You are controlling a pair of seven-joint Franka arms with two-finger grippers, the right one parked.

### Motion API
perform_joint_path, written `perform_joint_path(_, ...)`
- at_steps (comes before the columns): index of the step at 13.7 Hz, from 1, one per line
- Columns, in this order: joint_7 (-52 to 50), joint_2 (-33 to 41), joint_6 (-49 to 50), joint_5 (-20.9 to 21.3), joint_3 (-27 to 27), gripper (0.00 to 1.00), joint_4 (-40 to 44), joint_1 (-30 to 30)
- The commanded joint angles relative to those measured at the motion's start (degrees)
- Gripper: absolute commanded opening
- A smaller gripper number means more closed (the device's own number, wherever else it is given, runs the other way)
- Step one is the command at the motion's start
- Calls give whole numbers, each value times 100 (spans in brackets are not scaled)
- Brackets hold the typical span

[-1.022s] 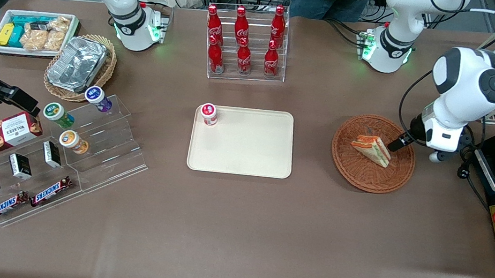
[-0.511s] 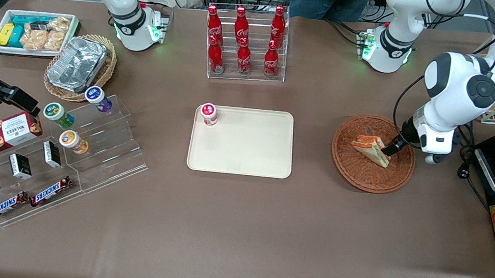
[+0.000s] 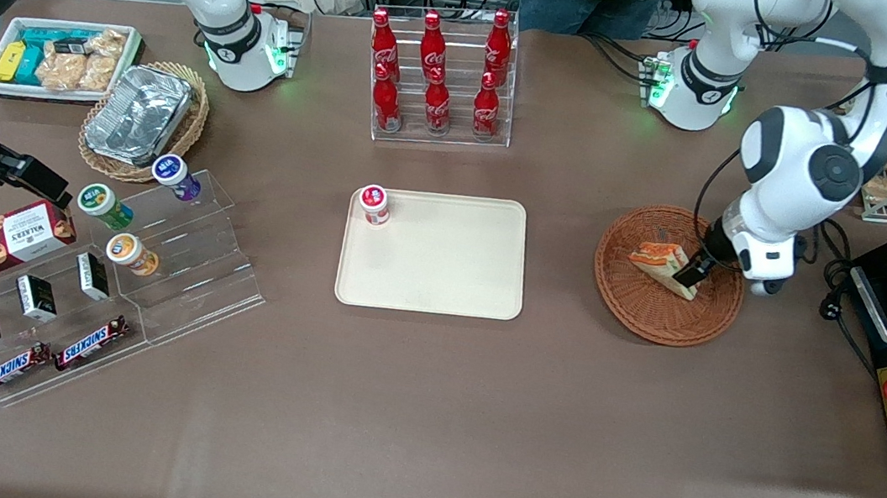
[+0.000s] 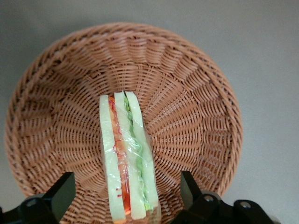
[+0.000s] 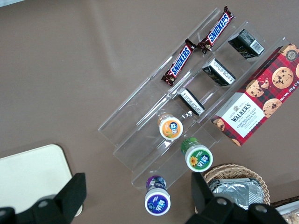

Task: Place sandwich from basket to tray
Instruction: 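Lower the open left gripper around the wrapped sandwich and close it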

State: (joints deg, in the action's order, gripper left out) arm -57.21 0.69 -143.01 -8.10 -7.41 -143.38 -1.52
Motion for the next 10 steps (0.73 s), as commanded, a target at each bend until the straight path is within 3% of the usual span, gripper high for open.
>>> perform_joint_path(1,-159,-51,-148,-69,-15,100,-76,-85)
perform_joint_path(8,-397,-235,-561,-139,-6,99,-304,-208)
perform_joint_path(9,-397,-253,-561,-139,-6,96,-313,-208)
perform_joint_path(10,-405,-262,-561,-139,-6,83,-313,-208)
